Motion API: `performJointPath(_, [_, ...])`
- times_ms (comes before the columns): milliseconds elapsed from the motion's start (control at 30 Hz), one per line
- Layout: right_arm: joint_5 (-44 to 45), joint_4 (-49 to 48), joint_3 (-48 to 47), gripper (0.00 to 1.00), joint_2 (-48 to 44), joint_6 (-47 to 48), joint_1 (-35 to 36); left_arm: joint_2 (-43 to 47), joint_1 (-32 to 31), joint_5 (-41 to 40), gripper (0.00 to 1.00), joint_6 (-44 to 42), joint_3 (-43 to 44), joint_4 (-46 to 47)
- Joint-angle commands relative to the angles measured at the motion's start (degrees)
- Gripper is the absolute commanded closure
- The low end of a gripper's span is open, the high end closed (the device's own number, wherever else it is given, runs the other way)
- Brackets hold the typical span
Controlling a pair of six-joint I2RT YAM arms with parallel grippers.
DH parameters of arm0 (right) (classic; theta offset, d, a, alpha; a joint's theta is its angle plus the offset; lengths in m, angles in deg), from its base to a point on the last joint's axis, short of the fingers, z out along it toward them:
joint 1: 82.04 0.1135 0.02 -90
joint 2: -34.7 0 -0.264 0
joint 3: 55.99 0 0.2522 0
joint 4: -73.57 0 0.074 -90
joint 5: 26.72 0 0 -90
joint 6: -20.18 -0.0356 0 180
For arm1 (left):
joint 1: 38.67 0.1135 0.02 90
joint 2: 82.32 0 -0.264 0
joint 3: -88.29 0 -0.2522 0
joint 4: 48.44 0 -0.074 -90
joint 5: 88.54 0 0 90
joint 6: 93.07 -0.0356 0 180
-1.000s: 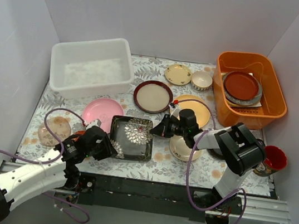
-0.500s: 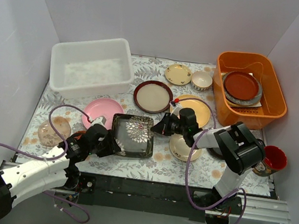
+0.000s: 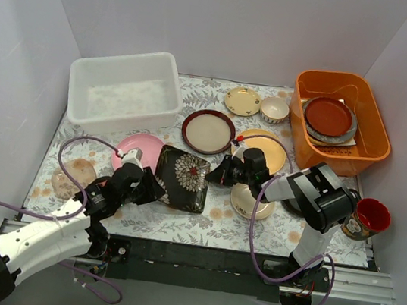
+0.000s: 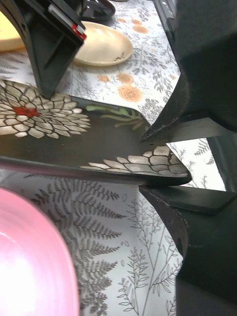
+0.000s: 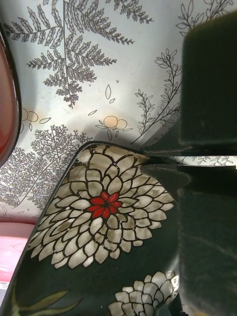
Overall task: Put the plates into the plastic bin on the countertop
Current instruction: Pick up the plate at the center of the board.
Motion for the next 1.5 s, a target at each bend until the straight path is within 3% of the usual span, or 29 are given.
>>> performJointPath(0, [-25.3, -6.0, -1.1, 0.99, -0.2, 0.2, 7.7, -1.4, -0.6, 5.2, 0.69, 1.2, 7.7, 30.6])
performJointPath(267, [-25.7, -6.1, -1.1, 0.99, 0.0, 0.3, 7.8, -6.3, -0.9, 5.7, 0.7, 1.3, 7.2, 34.4])
performJointPath(567, [-25.9, -6.4, -0.8, 0.99, -0.2, 0.2, 7.8, -6.4, -0.9, 4.5, 0.99, 1.8, 6.4, 34.5])
performJointPath(833, [-25.6, -6.8, -0.7, 0.99, -1.0, -0.4, 7.8, -2.8, -0.9, 0.4, 1.0, 1.8, 7.2, 28.3])
performJointPath(1167, [-24.0, -5.4, -1.3, 0.83, -4.0, 0.0, 7.8, -0.8, -0.9, -2.9, 1.0, 1.5, 9.2, 20.1])
performJointPath(1300, [-21.3, 0.0, -2.6, 0.75, -9.3, 2.1, 7.8, -0.6, -0.9, -4.1, 1.0, 1.3, 9.8, 18.3])
performJointPath(1467, [-15.6, 7.6, -5.5, 0.59, -15.4, 6.6, 7.8, -1.2, -0.9, -4.6, 1.0, 1.0, 10.4, 16.9])
